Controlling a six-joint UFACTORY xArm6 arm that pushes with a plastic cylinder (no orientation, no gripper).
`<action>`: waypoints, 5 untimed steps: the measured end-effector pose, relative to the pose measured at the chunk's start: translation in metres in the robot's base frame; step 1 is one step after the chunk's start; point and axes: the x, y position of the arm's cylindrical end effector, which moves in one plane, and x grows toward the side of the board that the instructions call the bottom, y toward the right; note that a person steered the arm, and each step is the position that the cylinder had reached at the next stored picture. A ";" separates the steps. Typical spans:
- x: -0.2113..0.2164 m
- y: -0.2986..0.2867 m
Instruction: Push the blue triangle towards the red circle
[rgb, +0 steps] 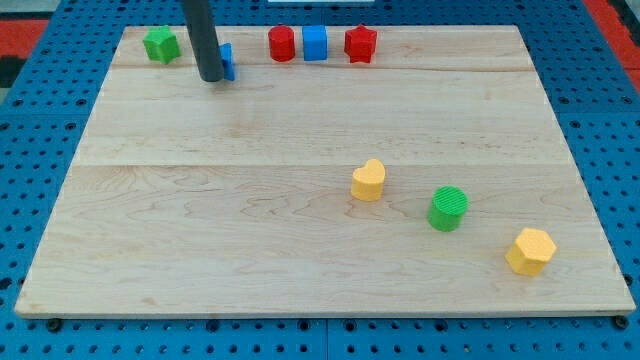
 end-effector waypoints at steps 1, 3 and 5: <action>-0.010 -0.012; -0.029 -0.003; -0.012 -0.011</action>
